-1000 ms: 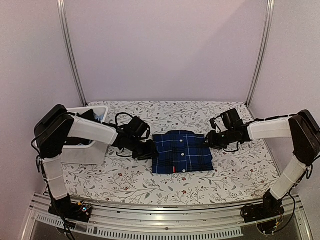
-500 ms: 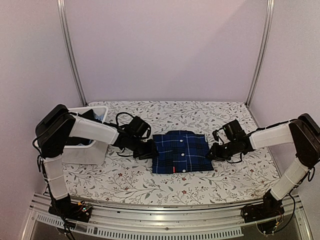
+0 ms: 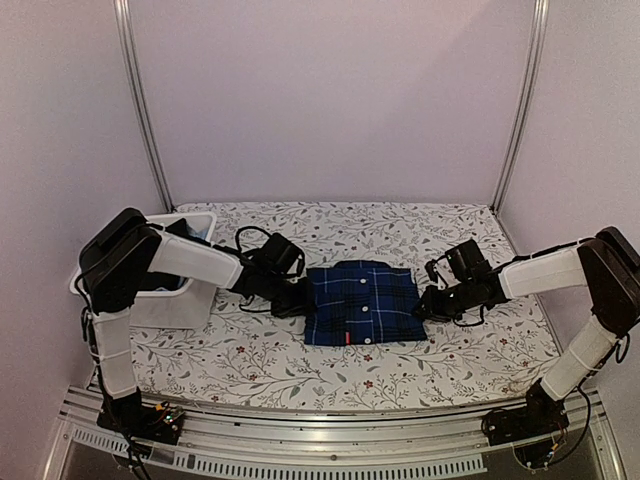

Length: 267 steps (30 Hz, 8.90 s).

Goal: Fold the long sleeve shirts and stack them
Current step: Pick up the square-folded shirt from the center of the board, then turn over the square folded shirt at the center of the board, then adjust the square-folded shirt at the center of the board, then smooth out the square-folded shirt at the center of the board.

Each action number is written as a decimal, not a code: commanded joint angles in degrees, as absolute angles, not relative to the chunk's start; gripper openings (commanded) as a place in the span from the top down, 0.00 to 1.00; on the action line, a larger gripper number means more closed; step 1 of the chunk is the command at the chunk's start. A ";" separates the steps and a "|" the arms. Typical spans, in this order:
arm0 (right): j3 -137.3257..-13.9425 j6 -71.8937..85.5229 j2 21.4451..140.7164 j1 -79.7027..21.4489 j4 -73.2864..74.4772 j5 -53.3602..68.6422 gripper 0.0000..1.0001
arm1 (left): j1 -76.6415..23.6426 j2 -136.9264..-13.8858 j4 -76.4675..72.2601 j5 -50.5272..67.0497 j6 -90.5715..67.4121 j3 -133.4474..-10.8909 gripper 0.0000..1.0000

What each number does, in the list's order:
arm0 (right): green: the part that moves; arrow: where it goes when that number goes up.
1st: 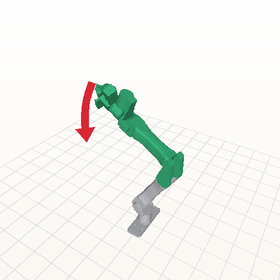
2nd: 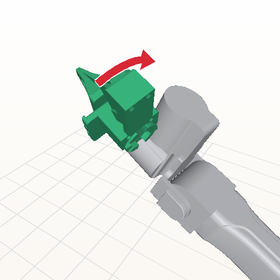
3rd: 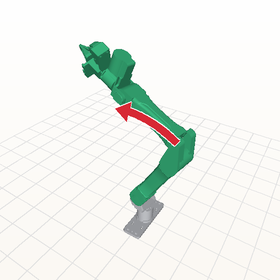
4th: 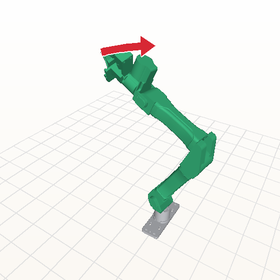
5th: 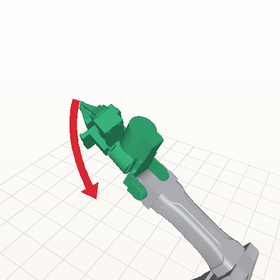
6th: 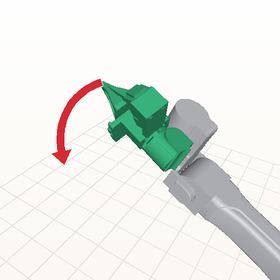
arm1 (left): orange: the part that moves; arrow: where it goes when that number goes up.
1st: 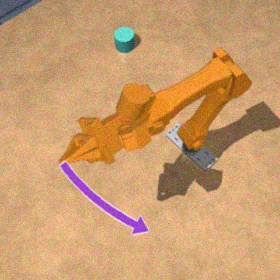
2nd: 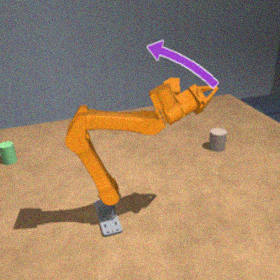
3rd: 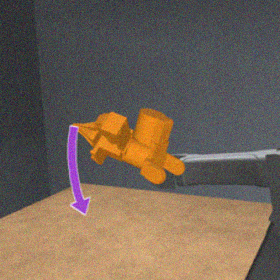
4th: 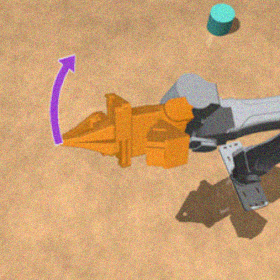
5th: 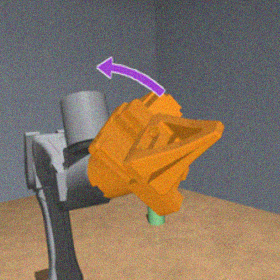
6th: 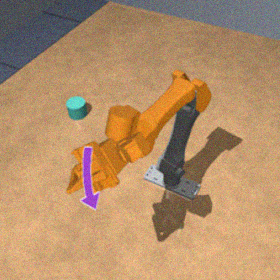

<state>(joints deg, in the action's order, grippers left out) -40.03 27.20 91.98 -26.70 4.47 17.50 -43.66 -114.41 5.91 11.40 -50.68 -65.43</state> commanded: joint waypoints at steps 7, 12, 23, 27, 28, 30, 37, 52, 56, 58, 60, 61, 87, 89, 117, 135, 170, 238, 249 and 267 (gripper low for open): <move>-40.50 27.59 90.80 -27.16 5.23 18.16 0.80 | -42.98 -112.49 16.55 8.81 -45.90 -67.85 1.00; -43.00 28.01 87.27 -27.16 7.10 18.71 0.78 | -42.16 -108.41 21.75 8.79 -41.83 -67.73 1.00; -49.47 31.62 93.19 -34.02 2.64 19.66 0.78 | -38.85 -99.84 30.29 8.49 -34.95 -67.79 1.00; -51.58 32.65 98.20 -34.90 0.57 20.31 0.81 | -37.99 -98.72 31.18 9.32 -33.61 -68.31 1.00; -52.00 32.89 99.86 -35.08 0.46 20.62 0.82 | -37.83 -98.62 31.32 9.48 -33.25 -68.43 1.00; -52.77 33.34 102.14 -35.63 -1.17 20.15 0.85 | -37.51 -98.53 31.46 9.71 -32.97 -68.70 1.00; -53.20 35.68 107.63 -36.79 -1.91 16.16 0.96 | -36.58 -97.50 31.68 10.43 -32.48 -69.48 1.00; -63.99 45.93 123.70 -43.57 -14.14 18.48 0.99 | -36.52 -94.02 30.95 17.45 -32.30 -82.15 1.00; -72.78 48.39 130.20 -44.95 -16.15 22.23 0.99 | -36.58 -95.55 29.80 20.08 -33.17 -86.11 1.00; -76.94 50.30 133.11 -45.76 -17.60 23.55 0.98 | -36.62 -96.21 29.23 20.65 -33.47 -87.34 1.00; -80.84 52.05 136.05 -46.57 -19.48 24.48 0.98 | -36.51 -96.90 28.68 20.62 -33.15 -88.41 1.00; -82.21 52.76 137.39 -46.89 -20.08 24.86 0.98 | -36.42 -97.46 28.66 20.42 -32.89 -88.94 1.00; -70.58 59.61 130.31 -46.33 -31.01 22.24 0.98 | -33.75 -103.01 28.52 24.20 -29.97 -92.24 1.00; -68.44 59.25 128.79 -45.79 -30.28 21.89 0.98 | -33.66 -102.89 28.49 24.30 -30.01 -91.95 1.00; -63.36 58.69 122.89 -49.61 -25.18 22.34 0.99 | -34.78 -108.21 26.59 26.61 -31.15 -97.21 1.00; -47.56 41.14 80.88 -32.01 3.25 5.73 0.84 | -47.22 -117.57 17.30 22.36 -37.40 -98.37 1.00; -59.73 27.02 103.52 -28.68 13.42 5.75 0.37 | -36.00 -113.44 20.07 8.45 -36.38 -79.27 0.42; -68.37 26.15 96.92 -34.27 24.23 -0.83 0.43 | -42.84 -115.12 15.37 12.54 -41.25 -81.23 0.81; -65.43 32.50 102.29 -46.65 19.78 1.42 0.48 | -47.03 -119.88 12.29 14.95 -43.34 -81.28 0.83; -54.74 38.11 93.54 -48.56 17.04 0.35 0.47 | -47.15 -117.19 13.96 12.98 -43.27 -79.20 0.82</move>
